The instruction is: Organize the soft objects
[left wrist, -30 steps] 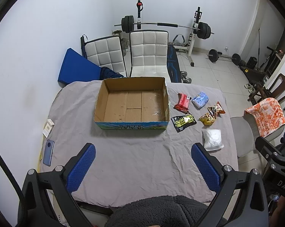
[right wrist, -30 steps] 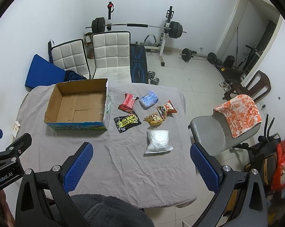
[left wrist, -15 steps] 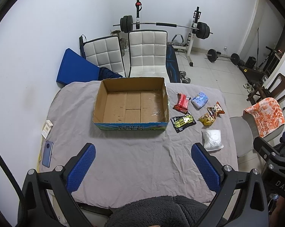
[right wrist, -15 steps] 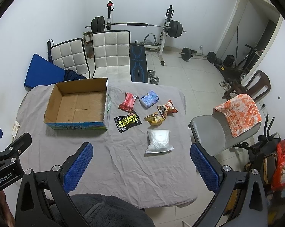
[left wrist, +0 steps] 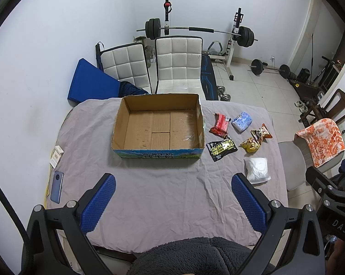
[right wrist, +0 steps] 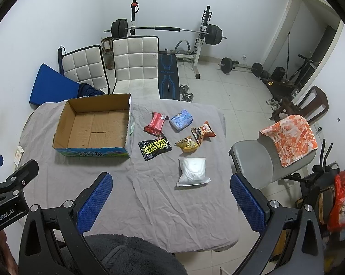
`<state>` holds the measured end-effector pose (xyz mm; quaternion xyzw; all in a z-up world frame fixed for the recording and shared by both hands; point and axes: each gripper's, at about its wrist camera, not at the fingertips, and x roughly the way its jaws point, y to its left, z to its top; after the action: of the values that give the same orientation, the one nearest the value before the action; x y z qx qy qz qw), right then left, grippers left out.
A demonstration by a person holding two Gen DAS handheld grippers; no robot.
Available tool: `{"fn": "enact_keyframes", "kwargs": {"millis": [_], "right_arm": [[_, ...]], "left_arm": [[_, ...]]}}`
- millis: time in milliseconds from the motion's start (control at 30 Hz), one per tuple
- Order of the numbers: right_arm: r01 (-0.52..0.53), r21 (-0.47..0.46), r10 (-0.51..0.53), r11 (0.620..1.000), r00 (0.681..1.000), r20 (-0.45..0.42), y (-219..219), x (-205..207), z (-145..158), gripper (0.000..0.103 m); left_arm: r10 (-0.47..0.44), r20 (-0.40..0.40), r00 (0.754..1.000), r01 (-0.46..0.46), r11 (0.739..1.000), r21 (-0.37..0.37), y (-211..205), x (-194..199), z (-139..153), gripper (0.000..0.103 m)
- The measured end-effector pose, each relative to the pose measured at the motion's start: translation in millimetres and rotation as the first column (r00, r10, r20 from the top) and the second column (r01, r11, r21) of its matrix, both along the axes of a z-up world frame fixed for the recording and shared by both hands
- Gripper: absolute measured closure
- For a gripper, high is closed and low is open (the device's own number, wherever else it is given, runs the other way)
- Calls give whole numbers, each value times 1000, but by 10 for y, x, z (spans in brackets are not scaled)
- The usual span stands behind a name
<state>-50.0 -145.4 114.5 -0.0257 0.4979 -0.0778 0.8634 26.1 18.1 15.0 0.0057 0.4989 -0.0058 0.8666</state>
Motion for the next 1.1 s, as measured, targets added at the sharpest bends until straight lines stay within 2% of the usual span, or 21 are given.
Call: {"fn": "enact_keyframes", "kwargs": {"millis": [367,533,633,733,833,967,1000,1100], "right_arm": [[9,19,-9,1000,1000,-15,-46,75,-92,0],[61,47,-58,997,996,-64,-326,279,-332,0],[108,61,-100,992,988,-119,-631,504,-622,0],[153,89,-134,984,972,-191,-984,779,-1055,0],[204,88,-171,975,942,-289,-1325,1114,-1676,0],[256,89,-197,963,886,-420,-1638,1559,-2615,0],[268,86,-199,960,863,-463,-1715,1692,-2921,0],[281,90,-191,956,823,-536,-1811,1900,-3489,0]], "left_arm": [[-2,-11,1000,2,1000,-5,-36,75,-46,0],[-39,-10,999,39,999,-6,-181,288,-165,0],[-90,-12,996,90,996,2,-351,525,-312,0],[-173,-29,985,175,982,72,-631,861,-557,0],[-257,-80,963,266,952,151,-984,1262,-946,0],[-363,-207,909,403,892,206,-1539,1786,-1633,0],[-386,-243,890,439,869,228,-1678,1879,-1823,0],[-438,-358,825,541,796,271,-2069,2146,-2418,0]]}}
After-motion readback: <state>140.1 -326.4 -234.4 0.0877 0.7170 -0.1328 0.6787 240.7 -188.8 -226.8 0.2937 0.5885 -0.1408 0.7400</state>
